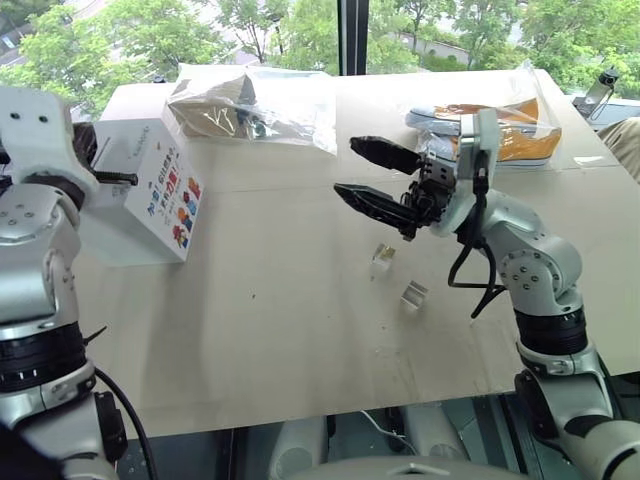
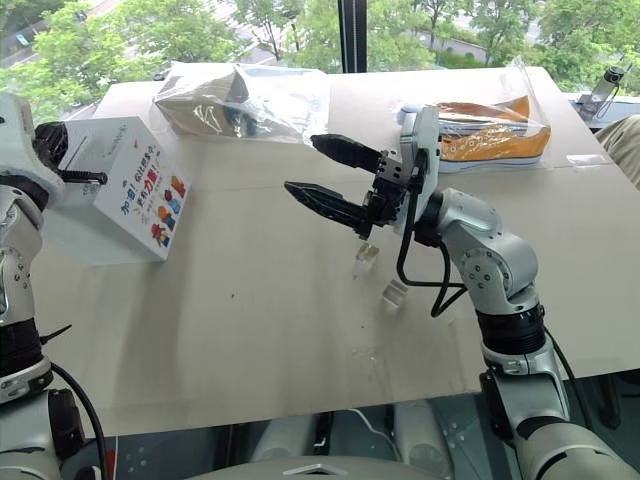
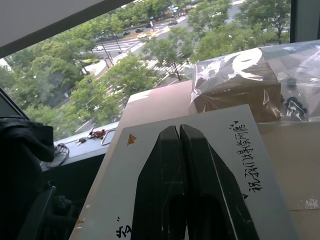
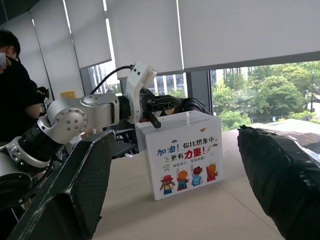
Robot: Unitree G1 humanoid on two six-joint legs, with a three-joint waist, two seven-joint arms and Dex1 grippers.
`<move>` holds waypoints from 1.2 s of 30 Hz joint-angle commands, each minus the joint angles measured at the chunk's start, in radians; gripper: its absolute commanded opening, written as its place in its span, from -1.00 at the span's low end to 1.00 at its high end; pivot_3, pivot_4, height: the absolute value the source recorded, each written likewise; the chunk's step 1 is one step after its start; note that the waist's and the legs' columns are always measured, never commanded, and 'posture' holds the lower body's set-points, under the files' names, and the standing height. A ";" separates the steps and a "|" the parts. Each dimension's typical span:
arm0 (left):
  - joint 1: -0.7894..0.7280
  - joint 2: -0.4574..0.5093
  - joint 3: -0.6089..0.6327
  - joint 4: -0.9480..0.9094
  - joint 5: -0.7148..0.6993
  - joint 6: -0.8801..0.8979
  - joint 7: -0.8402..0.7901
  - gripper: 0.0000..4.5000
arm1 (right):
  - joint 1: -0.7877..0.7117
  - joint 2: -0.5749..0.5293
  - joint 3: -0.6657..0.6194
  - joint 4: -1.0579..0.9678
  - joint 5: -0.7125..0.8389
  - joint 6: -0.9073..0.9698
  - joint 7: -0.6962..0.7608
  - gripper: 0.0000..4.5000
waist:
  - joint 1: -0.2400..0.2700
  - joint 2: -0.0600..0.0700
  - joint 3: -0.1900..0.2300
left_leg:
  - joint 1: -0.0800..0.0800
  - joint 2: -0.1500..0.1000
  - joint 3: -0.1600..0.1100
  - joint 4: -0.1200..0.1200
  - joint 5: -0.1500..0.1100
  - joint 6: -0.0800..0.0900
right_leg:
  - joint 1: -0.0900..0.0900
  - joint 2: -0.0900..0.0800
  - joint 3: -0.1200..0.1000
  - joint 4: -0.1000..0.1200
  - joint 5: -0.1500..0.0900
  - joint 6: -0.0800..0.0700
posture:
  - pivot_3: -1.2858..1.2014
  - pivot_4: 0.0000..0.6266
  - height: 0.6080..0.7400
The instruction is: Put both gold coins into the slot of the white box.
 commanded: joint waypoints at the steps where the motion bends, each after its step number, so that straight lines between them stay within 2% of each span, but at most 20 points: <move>1: 0.011 0.005 0.023 0.005 0.023 -0.042 -0.017 -1.00 | 0.002 0.003 -0.009 -0.045 0.011 -0.012 0.004 0.85 | 0.000 0.000 0.000 | 0.000 0.000 0.000 0.000 0.000 0.000 | 0.000 0.000 0.000 0.000 0.000 0.000 | 0.03 -0.52 1.00; 25: 0.074 0.003 0.021 0.041 0.095 -0.088 -0.038 -1.00 | 0.008 -0.006 -0.014 -0.053 0.007 -0.011 0.000 0.85 | -0.006 0.000 0.000 | 0.003 0.000 0.003 0.001 -0.002 0.004 | 0.000 0.000 0.003 0.005 0.000 0.000 | 0.03 -0.52 1.00; 32: 0.091 0.003 0.041 0.047 0.105 -0.078 -0.030 -1.00 | 0.005 -0.010 -0.014 -0.048 0.006 -0.012 0.006 0.85 | -0.021 0.000 0.000 | 0.007 0.000 0.005 0.001 -0.002 0.004 | 0.000 0.000 0.006 0.010 0.000 0.000 | 0.03 -0.52 1.00; 36: 0.071 -0.032 0.091 0.042 0.063 -0.043 -0.015 -1.00 | 0.001 -0.008 -0.010 -0.044 0.005 -0.015 0.008 0.85 | -0.028 0.000 -0.001 | 0.009 0.000 0.007 0.001 -0.002 0.004 | 0.000 0.000 0.007 0.013 0.000 0.000 | 0.03 -0.52 1.00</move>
